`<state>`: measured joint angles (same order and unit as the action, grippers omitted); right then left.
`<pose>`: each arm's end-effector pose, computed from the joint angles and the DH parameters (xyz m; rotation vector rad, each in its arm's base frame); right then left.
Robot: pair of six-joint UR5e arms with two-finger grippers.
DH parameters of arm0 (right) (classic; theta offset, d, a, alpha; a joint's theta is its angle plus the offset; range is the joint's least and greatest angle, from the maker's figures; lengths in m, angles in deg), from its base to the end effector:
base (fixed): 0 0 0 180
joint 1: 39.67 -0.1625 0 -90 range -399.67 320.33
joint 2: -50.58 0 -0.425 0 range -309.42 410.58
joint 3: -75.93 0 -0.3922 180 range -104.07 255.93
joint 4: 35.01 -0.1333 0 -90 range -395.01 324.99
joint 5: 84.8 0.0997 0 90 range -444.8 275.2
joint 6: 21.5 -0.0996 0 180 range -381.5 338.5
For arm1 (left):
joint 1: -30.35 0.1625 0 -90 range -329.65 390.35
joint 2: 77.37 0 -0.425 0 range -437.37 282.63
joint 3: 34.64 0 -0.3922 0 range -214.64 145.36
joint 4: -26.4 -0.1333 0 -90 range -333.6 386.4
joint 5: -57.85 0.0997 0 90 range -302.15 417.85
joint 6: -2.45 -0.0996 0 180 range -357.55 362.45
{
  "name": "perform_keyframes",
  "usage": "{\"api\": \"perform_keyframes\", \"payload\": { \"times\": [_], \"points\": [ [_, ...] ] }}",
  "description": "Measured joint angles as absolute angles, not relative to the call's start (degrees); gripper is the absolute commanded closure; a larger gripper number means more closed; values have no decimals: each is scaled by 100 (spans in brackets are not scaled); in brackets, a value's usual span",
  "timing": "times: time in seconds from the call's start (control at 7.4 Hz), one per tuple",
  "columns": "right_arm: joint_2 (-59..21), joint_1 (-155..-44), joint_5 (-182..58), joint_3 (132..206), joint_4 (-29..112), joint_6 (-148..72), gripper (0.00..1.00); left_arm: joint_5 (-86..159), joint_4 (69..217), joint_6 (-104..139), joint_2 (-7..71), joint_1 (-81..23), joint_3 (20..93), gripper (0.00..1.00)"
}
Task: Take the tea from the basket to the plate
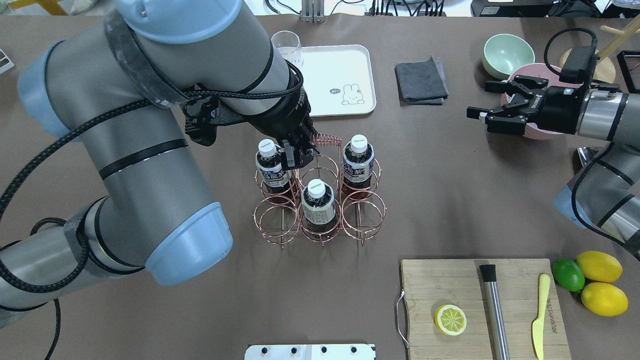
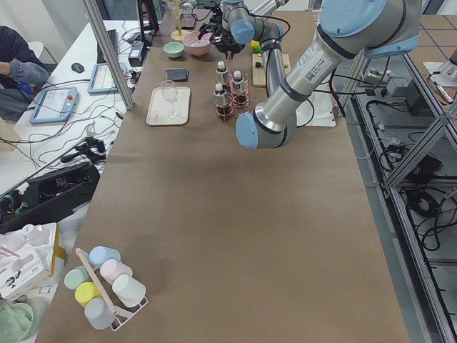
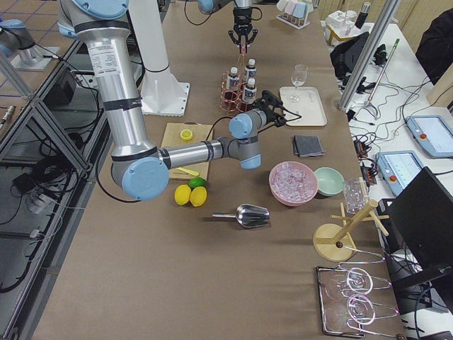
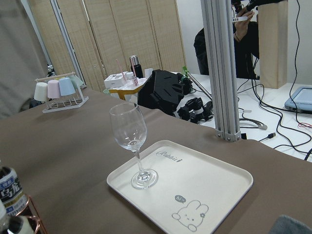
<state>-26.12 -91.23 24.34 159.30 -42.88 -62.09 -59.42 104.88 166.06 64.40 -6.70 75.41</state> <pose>-0.2652 -0.4960 0.4104 1.2418 -1.3292 -0.2779 0.4121 -0.4209 0.0101 -0.8118 0.9357 -1.4609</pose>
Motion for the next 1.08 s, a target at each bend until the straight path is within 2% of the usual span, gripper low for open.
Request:
{"api": "perform_keyframes", "payload": {
  "times": [0.41, 1.08],
  "points": [
    [-2292, -8738, 1816, 15859, -4380, -6232, 0, -5940, 10489, 16605, 6427, -666, 7540, 100],
    [-2052, -7708, 1091, 16207, -4233, -6553, 0, -5940, 10496, 16602, 6417, -665, 7540, 100]
  ]
}}
